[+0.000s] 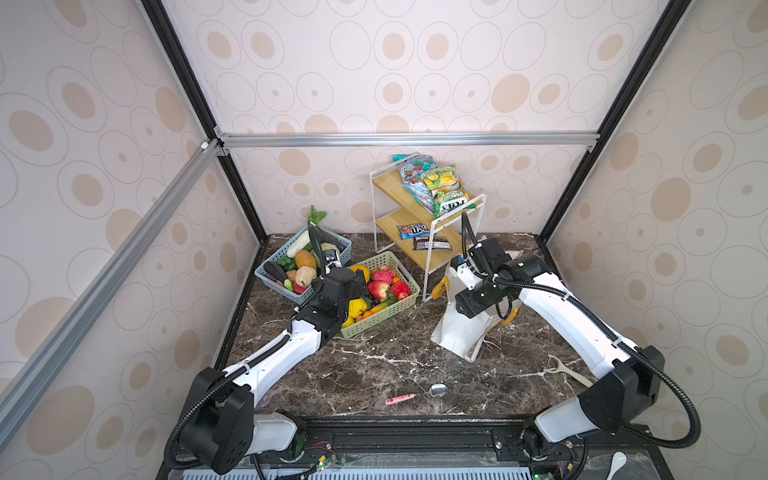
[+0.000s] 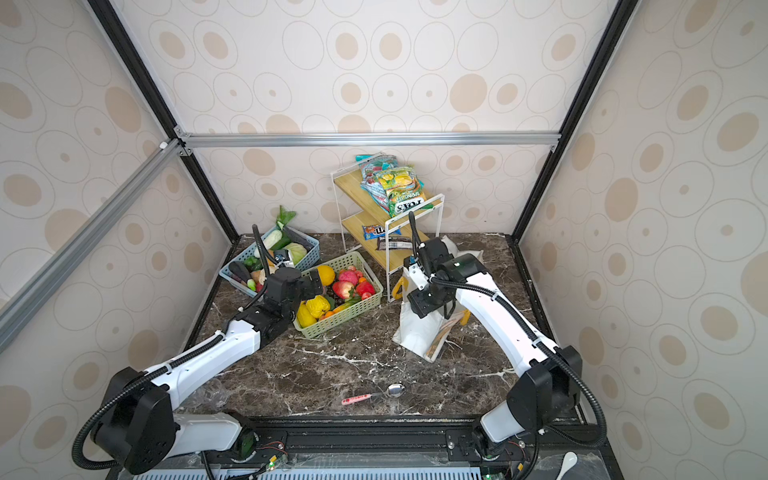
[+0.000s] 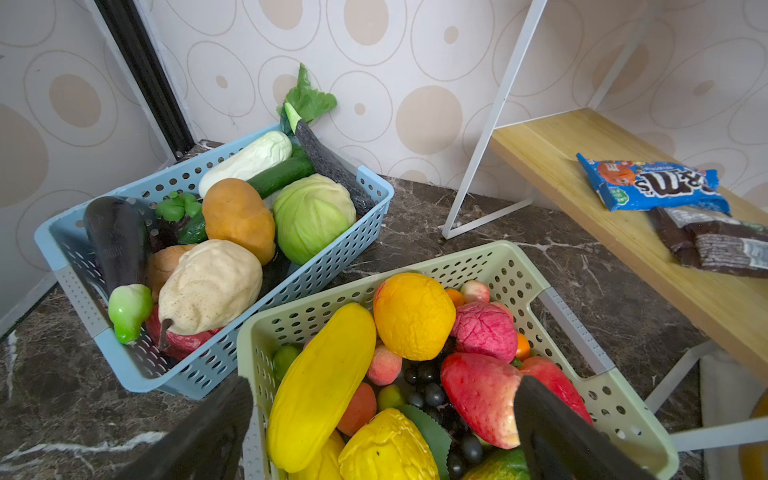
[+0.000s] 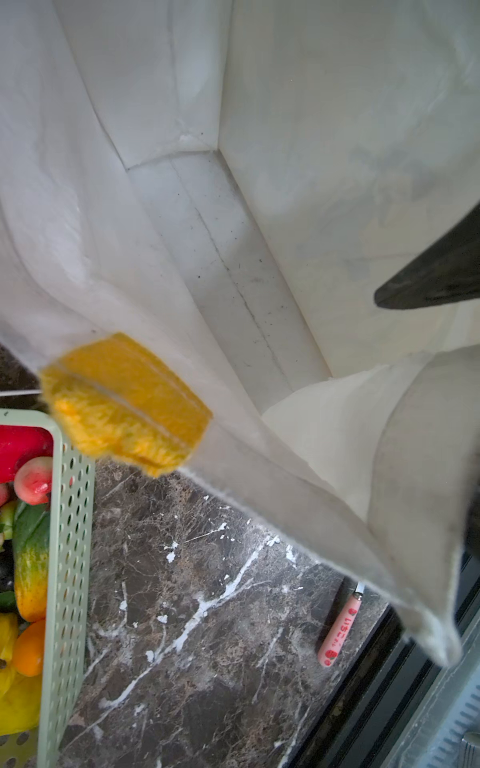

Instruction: Place the food into the grocery bag and tie it

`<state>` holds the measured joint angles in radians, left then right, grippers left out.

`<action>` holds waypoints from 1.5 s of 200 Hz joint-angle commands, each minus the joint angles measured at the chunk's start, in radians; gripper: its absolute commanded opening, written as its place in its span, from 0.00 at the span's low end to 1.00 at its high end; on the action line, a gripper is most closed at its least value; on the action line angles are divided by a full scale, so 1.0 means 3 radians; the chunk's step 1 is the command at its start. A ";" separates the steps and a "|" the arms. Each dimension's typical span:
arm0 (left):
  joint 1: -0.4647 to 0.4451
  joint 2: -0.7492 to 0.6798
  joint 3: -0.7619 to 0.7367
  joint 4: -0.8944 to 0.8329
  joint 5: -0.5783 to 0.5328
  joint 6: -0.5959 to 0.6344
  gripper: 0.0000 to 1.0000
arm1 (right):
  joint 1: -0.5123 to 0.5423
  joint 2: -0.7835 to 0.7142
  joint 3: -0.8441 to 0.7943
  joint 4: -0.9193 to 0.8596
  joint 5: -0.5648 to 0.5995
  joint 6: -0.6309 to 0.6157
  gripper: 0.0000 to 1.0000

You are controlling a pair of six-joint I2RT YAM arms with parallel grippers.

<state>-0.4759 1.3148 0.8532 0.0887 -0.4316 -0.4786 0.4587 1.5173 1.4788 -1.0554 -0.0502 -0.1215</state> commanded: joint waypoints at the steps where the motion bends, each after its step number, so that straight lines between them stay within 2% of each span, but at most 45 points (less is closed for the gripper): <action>1: -0.0044 0.0009 0.0132 0.0011 -0.0038 0.0015 0.98 | 0.0035 0.0068 0.0134 -0.0083 -0.0062 -0.0127 0.53; 14: -0.0045 0.0001 0.0140 0.0011 -0.0044 0.0025 0.98 | 0.0034 0.0052 0.0129 -0.0027 -0.0154 -0.0109 0.46; 34: -0.0043 -0.0006 0.0141 -0.0003 -0.0044 0.0030 0.98 | 0.0032 -0.0037 0.0047 0.0108 -0.0253 -0.0050 0.28; 54: -0.0045 -0.0016 0.0142 -0.0015 -0.0053 0.0043 0.98 | 0.0032 -0.0165 -0.0079 0.0248 -0.0309 -0.0015 0.16; 97: -0.0049 0.0007 0.0162 -0.0009 -0.0034 0.0055 0.98 | 0.0034 -0.0304 -0.0205 0.0279 -0.0119 0.0217 0.04; 145: -0.0055 0.0022 0.0154 -0.0009 -0.0009 0.0040 0.98 | 0.0032 0.0005 0.0193 -0.0274 0.0240 0.0779 0.00; 165: -0.0056 0.0049 0.0160 -0.0016 0.0002 0.0041 0.98 | 0.0050 0.0168 0.0376 -0.0492 0.0224 0.1065 0.00; 212: -0.0081 0.0161 0.0239 -0.0152 -0.0049 0.0040 0.98 | 0.0167 0.0207 0.0436 -0.0313 0.0218 0.1669 0.00; 276: -0.0082 0.0186 0.0232 -0.0149 -0.0077 0.0058 0.98 | 0.0245 0.0155 0.0323 -0.0104 0.0310 0.2111 0.00; 300: -0.0080 0.0202 0.0234 -0.0147 -0.0075 0.0071 0.98 | 0.0265 0.0165 0.0383 -0.0247 0.0475 0.2181 0.00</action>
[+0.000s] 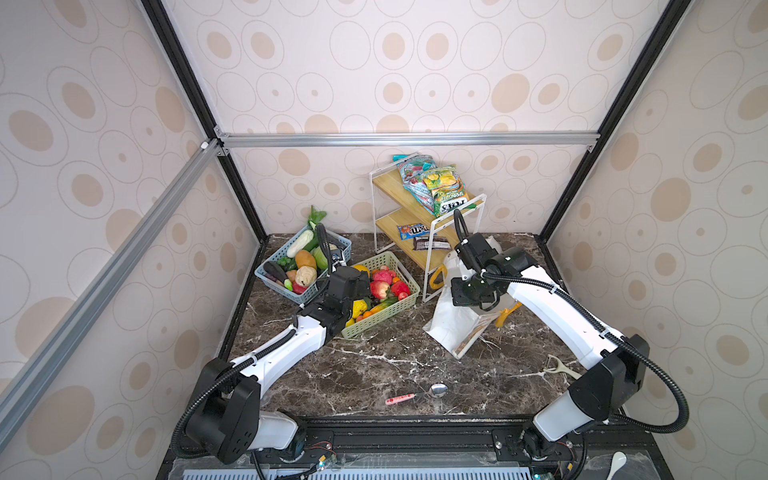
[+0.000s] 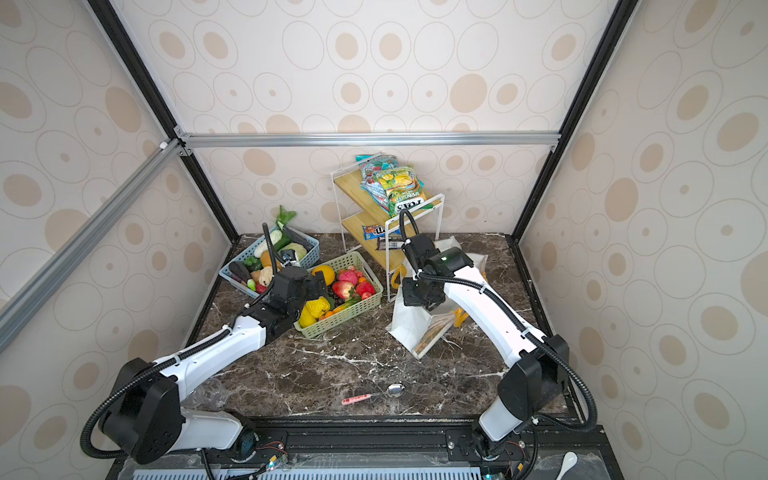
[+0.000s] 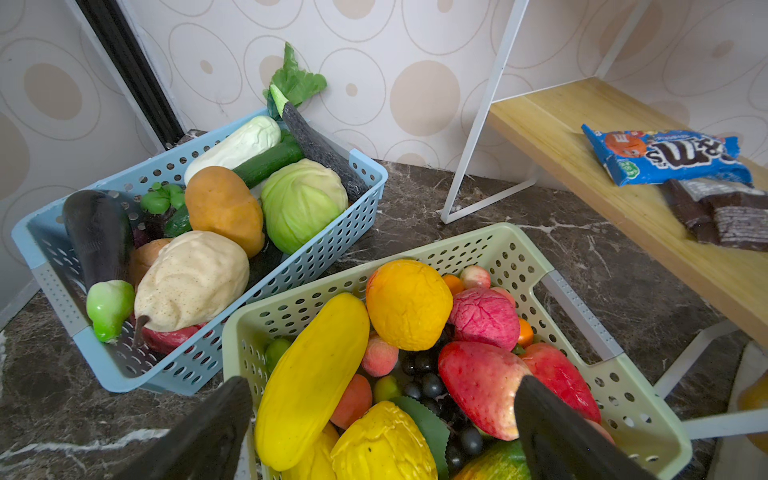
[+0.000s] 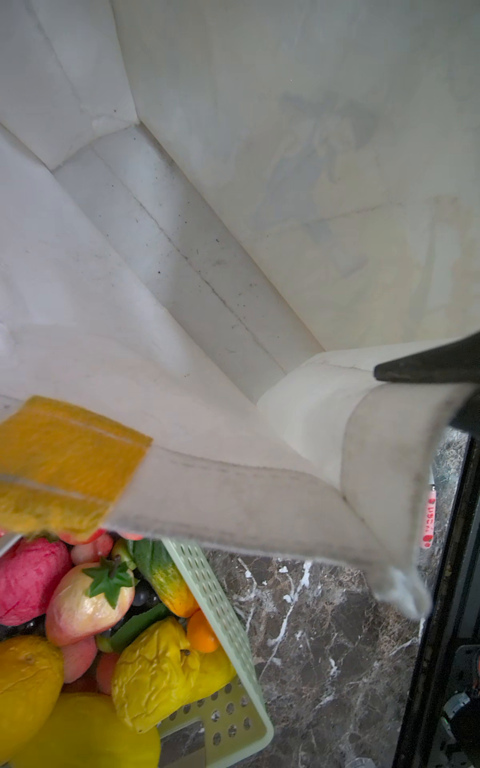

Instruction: Place the food into the grocery bag and tie it

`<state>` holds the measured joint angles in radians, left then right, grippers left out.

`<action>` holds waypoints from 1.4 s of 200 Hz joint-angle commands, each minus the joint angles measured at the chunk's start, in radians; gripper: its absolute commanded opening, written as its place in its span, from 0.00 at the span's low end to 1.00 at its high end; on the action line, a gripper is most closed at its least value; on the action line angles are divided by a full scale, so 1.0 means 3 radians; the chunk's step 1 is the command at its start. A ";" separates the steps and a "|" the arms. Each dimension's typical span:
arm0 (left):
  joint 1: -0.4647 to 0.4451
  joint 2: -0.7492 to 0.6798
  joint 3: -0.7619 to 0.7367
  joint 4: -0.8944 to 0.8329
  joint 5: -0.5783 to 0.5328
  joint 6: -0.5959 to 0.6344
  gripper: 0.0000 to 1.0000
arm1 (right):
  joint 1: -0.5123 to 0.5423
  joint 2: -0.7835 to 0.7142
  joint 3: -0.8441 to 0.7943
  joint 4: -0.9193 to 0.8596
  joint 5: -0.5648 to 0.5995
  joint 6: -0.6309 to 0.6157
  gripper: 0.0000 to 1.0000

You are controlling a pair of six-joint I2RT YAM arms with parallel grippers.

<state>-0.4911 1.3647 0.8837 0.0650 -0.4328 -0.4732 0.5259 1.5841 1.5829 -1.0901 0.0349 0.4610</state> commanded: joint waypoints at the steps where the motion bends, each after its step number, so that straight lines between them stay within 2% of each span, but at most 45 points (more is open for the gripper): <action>1: -0.0030 0.0039 0.0135 -0.0069 -0.0071 0.0051 0.98 | 0.0039 -0.0056 0.0039 -0.0141 0.0198 0.0241 0.00; 40: -0.0031 0.0089 0.0161 -0.0053 -0.0031 0.0045 0.98 | 0.0065 -0.0024 0.0043 -0.0186 0.0226 0.0263 0.00; 95: -0.0059 0.0188 0.0199 -0.0062 0.0066 -0.0007 0.98 | 0.0070 0.0017 -0.0113 0.0349 -0.0048 0.0198 0.00; 111: -0.0077 0.0206 0.0215 -0.0067 0.0078 -0.0015 0.98 | 0.0067 0.0012 -0.0162 0.0482 -0.0110 0.0197 0.03; 171: -0.0113 0.0277 0.0268 -0.0118 0.0105 -0.0018 0.98 | 0.0059 -0.0008 -0.0220 0.0557 -0.0203 0.0093 0.27; 220: -0.0154 0.0468 0.0394 -0.0272 0.0215 -0.0064 0.98 | -0.0012 -0.0269 -0.0183 0.0397 -0.0282 -0.0079 0.53; 259: -0.0239 0.0614 0.0541 -0.0361 0.0254 -0.0147 0.98 | -0.0120 -0.0470 -0.0118 0.0067 -0.0204 -0.0221 0.63; 280: -0.0271 0.0730 0.0647 -0.0412 0.0304 -0.0245 0.98 | -0.0177 -0.0566 -0.0073 -0.0055 -0.0101 -0.0253 0.65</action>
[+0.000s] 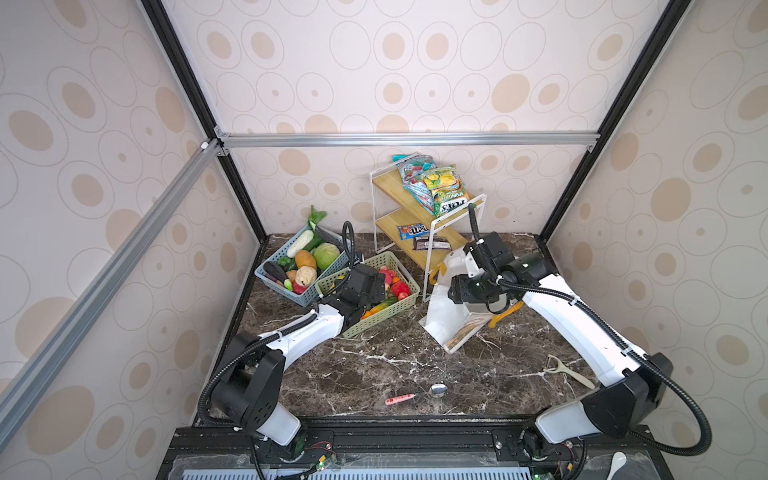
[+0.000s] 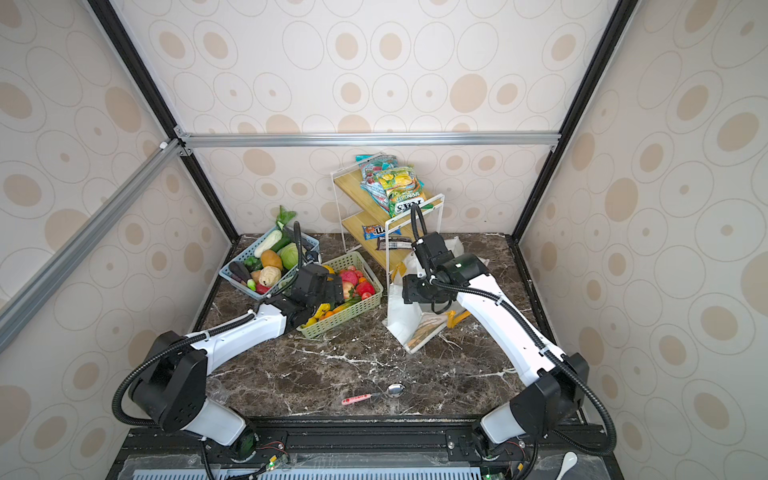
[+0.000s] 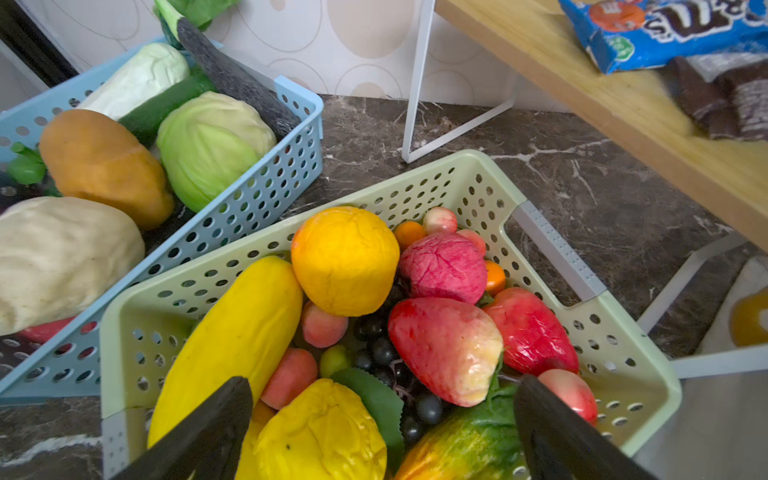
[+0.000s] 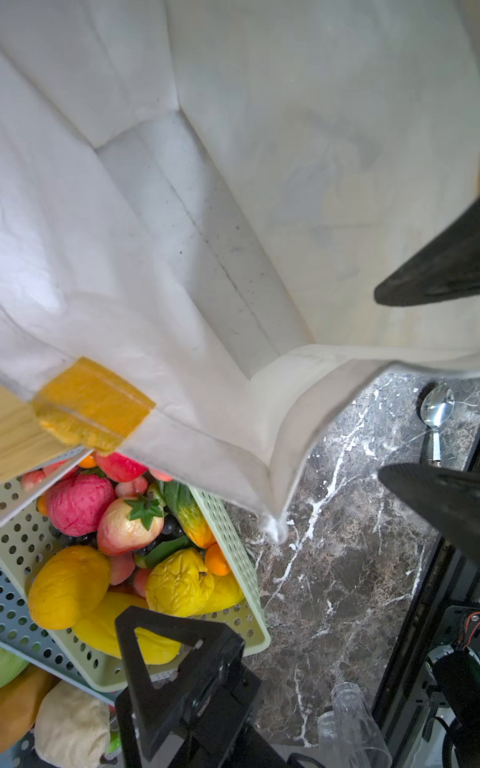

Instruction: Place the food into the grocery bag and tie it

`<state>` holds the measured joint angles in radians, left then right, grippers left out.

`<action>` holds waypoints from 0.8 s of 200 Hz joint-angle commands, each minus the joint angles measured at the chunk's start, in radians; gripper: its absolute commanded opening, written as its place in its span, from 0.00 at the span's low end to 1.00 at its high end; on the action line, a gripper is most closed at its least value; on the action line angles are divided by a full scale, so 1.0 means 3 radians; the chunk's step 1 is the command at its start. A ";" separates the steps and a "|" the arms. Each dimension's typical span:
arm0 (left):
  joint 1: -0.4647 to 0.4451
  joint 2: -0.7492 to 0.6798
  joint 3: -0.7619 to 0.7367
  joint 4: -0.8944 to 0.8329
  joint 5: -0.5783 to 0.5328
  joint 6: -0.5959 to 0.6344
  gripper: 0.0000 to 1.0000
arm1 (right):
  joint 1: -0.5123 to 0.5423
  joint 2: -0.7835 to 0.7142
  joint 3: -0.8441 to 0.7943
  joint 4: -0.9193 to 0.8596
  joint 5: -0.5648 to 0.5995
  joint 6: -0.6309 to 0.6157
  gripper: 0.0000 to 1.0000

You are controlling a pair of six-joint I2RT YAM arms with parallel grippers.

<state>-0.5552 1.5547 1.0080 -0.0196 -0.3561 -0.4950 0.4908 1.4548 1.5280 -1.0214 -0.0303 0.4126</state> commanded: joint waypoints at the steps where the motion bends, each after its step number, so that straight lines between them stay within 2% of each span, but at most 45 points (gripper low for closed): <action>1: -0.0059 0.0103 0.0239 -0.0135 0.0053 -0.0182 0.98 | -0.0061 -0.0137 0.0116 -0.0288 0.0124 -0.0094 0.65; 27: -0.0058 0.0286 0.0398 -0.0263 0.0160 -0.0471 0.97 | -0.0103 -0.0162 0.0148 -0.0348 0.0259 -0.0107 0.67; 54: -0.0062 0.0439 0.0534 -0.0380 0.0340 -0.0847 0.91 | -0.0122 -0.0107 0.0160 -0.0338 0.0262 -0.0127 0.67; 117: -0.0062 0.0683 0.0628 -0.0299 0.0745 -0.1521 0.92 | -0.0130 -0.0056 0.0058 -0.0226 0.0311 -0.0112 0.67; 160: -0.0058 0.0813 0.0720 -0.0441 0.0700 -0.1835 0.94 | -0.0136 -0.0152 -0.0104 -0.0151 0.0301 -0.0076 0.67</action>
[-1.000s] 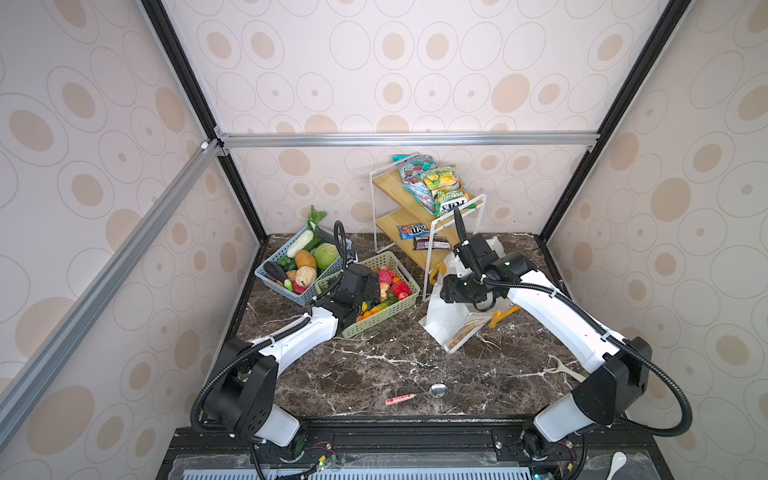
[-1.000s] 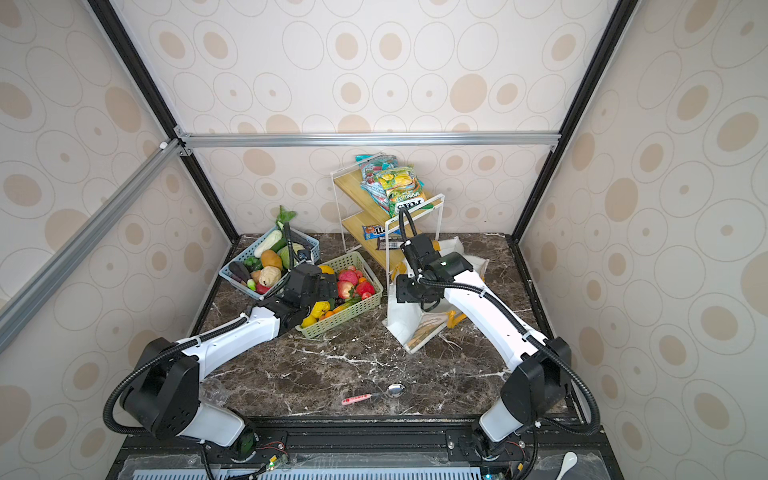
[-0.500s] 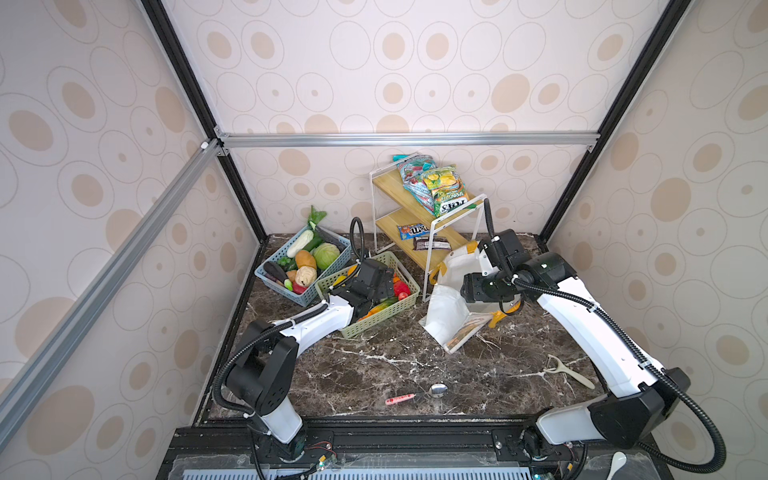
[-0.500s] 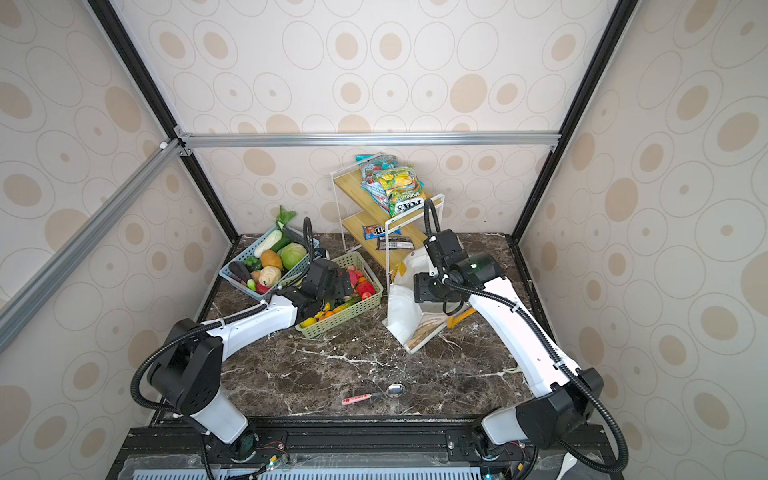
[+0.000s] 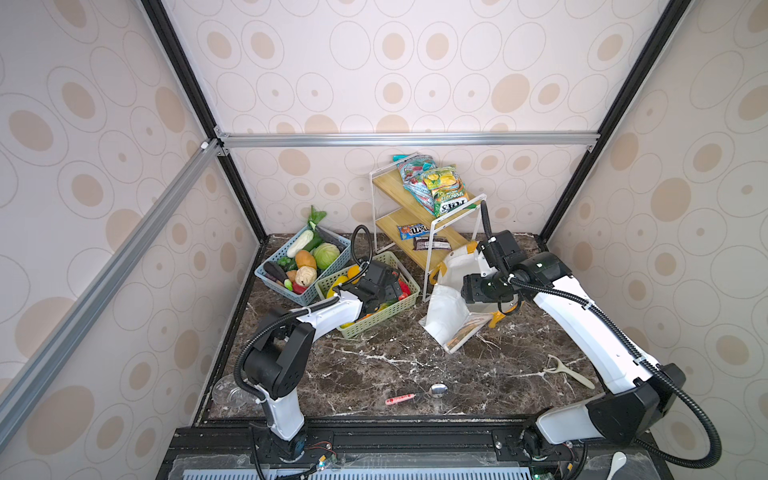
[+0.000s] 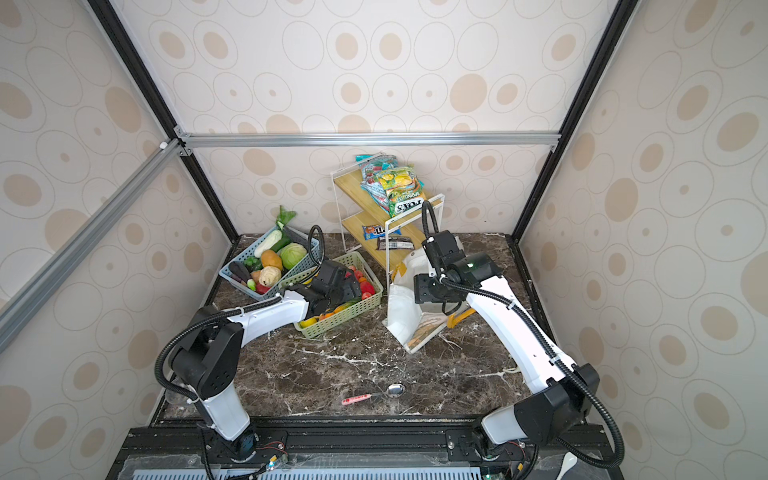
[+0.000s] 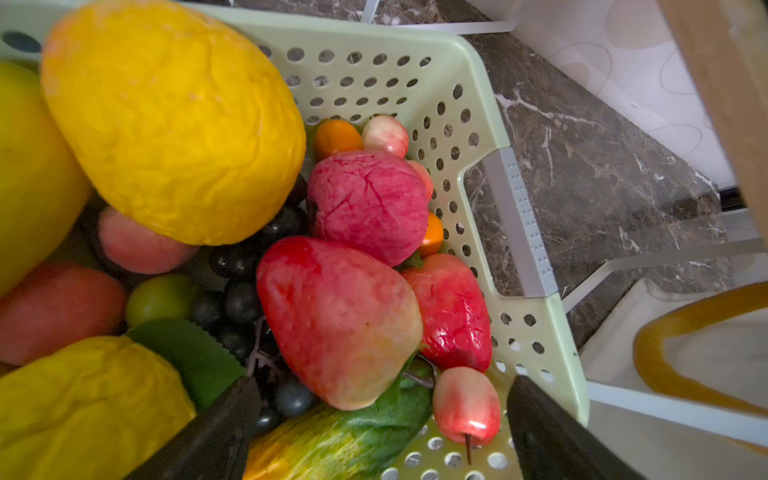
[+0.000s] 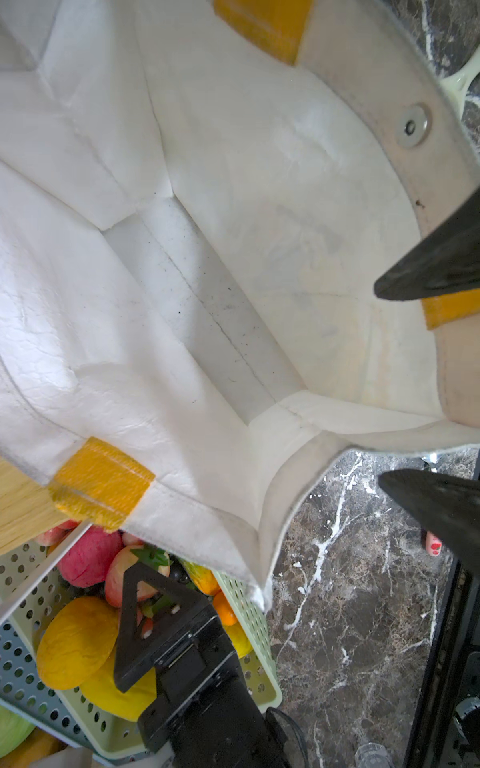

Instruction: Place the food into the grocery bag and tie it

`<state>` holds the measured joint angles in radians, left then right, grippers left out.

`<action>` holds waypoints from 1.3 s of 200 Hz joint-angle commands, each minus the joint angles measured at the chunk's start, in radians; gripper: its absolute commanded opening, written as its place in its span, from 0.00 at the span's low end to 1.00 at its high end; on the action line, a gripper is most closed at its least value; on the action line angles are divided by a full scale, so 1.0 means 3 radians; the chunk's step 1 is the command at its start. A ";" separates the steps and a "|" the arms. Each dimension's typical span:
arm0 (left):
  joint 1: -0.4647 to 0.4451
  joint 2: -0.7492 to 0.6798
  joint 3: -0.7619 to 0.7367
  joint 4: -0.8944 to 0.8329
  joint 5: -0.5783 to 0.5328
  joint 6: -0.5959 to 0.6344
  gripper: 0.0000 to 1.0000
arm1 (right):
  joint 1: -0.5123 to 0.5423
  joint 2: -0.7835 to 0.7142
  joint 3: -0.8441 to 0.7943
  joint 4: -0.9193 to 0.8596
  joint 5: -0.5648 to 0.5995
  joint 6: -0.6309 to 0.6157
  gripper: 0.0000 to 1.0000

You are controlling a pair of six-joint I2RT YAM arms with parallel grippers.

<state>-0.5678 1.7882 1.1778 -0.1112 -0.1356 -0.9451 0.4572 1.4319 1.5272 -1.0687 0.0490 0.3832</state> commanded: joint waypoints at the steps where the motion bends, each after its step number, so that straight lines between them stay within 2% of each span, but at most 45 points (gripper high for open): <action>1: -0.0015 0.0036 0.0154 -0.0136 -0.0039 -0.0341 0.94 | -0.0022 -0.0077 -0.0106 0.0008 0.0036 0.0024 0.67; 66: 0.0012 0.0265 0.0328 -0.0247 -0.0006 -0.0484 0.95 | -0.0033 -0.0105 -0.0156 0.0035 0.0016 0.0039 0.67; 124: 0.0070 0.0372 0.0389 -0.0194 -0.0023 -0.0557 0.89 | -0.0032 -0.0123 -0.0097 0.0014 -0.0017 0.0040 0.67; 175: 0.0102 0.0456 0.0419 -0.0157 -0.0012 -0.0569 0.83 | -0.0036 -0.0186 0.0175 -0.0015 -0.0147 0.0016 0.67; 260: 0.0152 0.0463 0.0390 -0.0120 -0.0028 -0.0680 0.85 | -0.0035 -0.0243 0.0219 -0.0004 -0.0288 -0.0010 0.68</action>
<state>-0.5331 1.9224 1.2690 -0.1486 -0.1249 -1.1194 0.4519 1.3647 1.5970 -1.0542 -0.0242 0.3801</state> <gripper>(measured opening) 0.851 0.678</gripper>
